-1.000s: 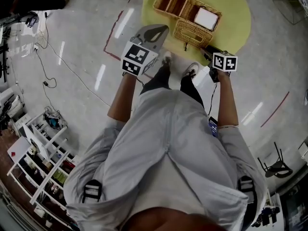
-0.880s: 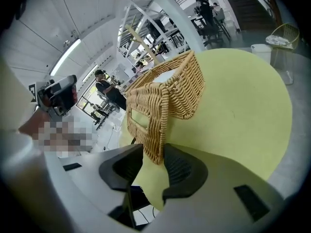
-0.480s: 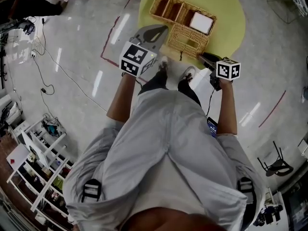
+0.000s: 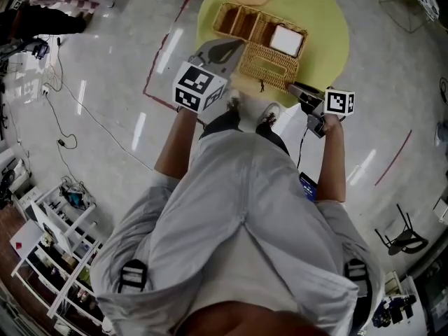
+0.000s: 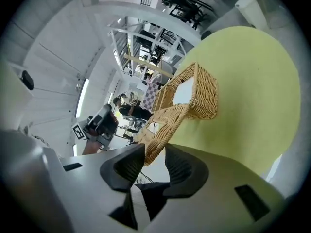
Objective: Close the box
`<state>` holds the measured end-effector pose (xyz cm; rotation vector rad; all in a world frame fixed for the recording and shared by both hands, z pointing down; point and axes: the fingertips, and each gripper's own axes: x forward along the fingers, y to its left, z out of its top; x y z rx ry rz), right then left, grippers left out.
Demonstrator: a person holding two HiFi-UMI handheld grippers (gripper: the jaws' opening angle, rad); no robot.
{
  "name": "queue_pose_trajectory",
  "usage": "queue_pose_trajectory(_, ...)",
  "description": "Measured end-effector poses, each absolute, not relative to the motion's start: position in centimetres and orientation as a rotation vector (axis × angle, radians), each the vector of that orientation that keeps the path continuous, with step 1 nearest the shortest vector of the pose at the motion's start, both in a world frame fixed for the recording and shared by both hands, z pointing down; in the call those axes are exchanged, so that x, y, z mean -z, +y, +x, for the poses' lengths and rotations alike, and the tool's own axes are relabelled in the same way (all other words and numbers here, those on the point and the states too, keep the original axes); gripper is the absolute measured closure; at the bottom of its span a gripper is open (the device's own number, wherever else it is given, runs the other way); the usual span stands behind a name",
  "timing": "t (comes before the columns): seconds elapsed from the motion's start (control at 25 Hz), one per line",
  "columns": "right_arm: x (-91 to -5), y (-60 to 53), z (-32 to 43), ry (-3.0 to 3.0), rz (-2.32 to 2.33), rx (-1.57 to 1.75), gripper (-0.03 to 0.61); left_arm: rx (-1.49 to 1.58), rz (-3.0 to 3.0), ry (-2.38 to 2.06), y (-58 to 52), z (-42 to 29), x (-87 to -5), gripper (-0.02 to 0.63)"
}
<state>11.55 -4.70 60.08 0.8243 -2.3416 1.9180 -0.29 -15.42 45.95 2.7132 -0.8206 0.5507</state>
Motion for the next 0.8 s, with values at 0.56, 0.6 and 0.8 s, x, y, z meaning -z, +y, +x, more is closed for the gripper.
queue_pose_trajectory(0.56,-56.4,-9.3,14.3,-2.316,0.840,-2.522,0.414,-0.503,2.665,-0.793,-19.4,1.1,-46.4,0.586)
queue_pose_trajectory(0.6,-56.2,-9.7,14.4,-2.316,0.836,-2.554,0.410,-0.503,2.661,-0.791,-19.8,1.2,-46.5,0.586)
queue_pose_trajectory(0.8,-56.0,-11.1,15.1,-2.331,0.861,-2.621,0.407,-0.494,2.646,-0.774,-21.1,1.4,-47.0,0.586)
